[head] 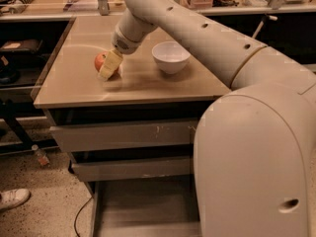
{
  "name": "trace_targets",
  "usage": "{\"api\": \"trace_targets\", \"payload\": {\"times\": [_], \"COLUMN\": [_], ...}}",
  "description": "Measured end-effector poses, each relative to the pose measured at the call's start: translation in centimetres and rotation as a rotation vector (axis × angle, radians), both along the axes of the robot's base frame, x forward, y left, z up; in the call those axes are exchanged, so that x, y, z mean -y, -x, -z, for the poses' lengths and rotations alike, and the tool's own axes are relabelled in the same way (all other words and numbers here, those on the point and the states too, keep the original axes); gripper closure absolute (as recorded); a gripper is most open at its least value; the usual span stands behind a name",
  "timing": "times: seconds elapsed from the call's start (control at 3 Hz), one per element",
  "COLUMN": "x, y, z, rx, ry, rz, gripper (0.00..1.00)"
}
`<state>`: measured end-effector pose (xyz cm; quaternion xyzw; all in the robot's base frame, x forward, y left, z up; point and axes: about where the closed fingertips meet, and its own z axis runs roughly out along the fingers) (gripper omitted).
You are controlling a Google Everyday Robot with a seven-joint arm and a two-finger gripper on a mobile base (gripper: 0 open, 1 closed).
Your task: Place apple into bottom drawer
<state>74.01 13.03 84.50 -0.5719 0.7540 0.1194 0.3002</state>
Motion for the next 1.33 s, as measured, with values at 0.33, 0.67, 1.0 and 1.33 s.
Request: {"api": "trace_targets", "payload": {"times": [0.33,0.67,1.0,1.33], "x": [-0.59,-0.6,-0.6,-0.6], "y": [-0.04,-0.03,-0.03,-0.03], "z": [1.15,1.17,1.18,1.18], "rx": [-0.048,-0.049,-0.049,-0.049], "ry": [0.003,0.003,0.003,0.003], "rz": [-0.009,-0.009,-0.009,-0.009], "gripper": [0.0,0.18,0.42,0.65]}}
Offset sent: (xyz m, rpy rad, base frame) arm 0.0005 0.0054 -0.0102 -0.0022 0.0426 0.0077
